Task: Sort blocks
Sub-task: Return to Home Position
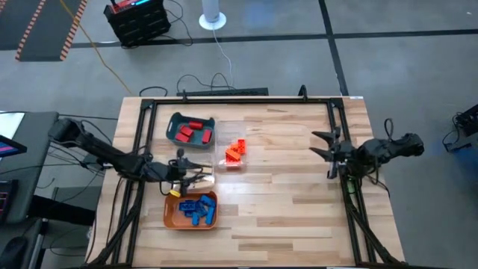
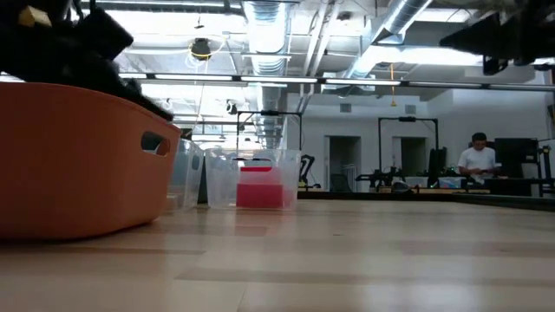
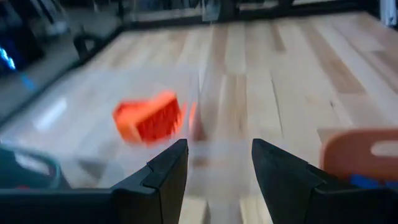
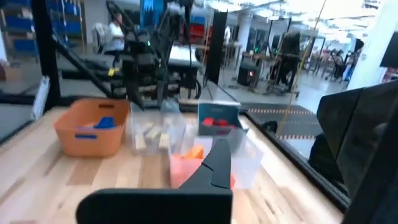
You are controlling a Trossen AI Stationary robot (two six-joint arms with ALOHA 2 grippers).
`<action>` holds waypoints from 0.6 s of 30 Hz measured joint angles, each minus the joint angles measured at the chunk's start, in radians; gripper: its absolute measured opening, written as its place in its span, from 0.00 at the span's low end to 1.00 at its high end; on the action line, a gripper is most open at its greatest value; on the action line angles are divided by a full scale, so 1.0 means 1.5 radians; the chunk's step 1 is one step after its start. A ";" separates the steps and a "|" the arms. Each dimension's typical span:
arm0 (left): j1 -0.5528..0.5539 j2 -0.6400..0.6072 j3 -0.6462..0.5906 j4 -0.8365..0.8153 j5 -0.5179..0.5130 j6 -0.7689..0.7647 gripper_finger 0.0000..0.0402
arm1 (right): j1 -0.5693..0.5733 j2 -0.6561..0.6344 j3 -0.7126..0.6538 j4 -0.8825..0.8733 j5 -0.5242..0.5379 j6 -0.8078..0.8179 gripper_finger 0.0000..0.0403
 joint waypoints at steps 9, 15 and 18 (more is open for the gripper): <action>-0.080 -0.190 0.000 -0.262 0.000 -0.100 0.43 | -0.017 0.002 -0.017 0.070 0.026 0.111 0.00; -0.126 -0.325 0.001 -0.417 -0.001 -0.141 0.43 | -0.018 0.002 -0.017 0.034 0.025 0.121 0.00; -0.148 -0.375 0.001 -0.459 0.000 -0.143 0.43 | -0.018 0.002 -0.017 0.013 0.025 0.120 0.00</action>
